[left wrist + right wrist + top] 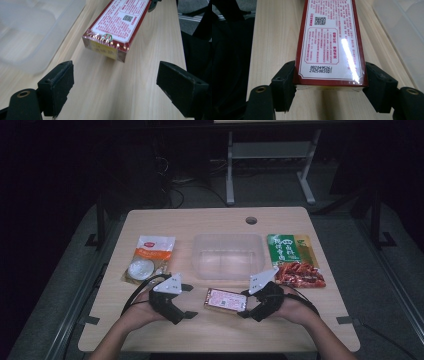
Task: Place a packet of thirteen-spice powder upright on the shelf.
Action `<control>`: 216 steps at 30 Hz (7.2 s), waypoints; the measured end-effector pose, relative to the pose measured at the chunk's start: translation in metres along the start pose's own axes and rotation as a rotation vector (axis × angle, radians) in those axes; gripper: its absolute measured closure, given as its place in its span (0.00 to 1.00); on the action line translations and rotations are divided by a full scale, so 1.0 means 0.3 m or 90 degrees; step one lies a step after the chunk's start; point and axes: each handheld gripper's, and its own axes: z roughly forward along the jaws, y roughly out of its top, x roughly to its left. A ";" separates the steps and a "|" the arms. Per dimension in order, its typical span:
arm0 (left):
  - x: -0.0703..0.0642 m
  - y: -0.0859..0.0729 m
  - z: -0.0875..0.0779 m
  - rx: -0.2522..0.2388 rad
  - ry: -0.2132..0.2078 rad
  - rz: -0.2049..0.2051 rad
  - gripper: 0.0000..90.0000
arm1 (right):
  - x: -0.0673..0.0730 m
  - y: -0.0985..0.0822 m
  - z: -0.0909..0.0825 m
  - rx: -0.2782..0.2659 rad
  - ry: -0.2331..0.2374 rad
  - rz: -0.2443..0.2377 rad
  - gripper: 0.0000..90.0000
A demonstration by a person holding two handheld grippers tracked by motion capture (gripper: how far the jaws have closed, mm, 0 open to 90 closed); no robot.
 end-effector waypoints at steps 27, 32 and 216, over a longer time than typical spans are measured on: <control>0.018 0.119 0.108 0.032 -0.110 0.081 0.17 | 0.014 0.014 -0.040 -0.074 0.044 -0.037 0.35; 0.020 0.120 0.102 0.025 -0.113 0.080 0.24 | 0.019 0.018 -0.042 -0.084 0.046 -0.035 0.35; 0.512 0.615 0.503 0.030 -0.095 0.007 0.34 | 0.116 -0.217 -0.068 -0.054 -0.171 0.116 0.14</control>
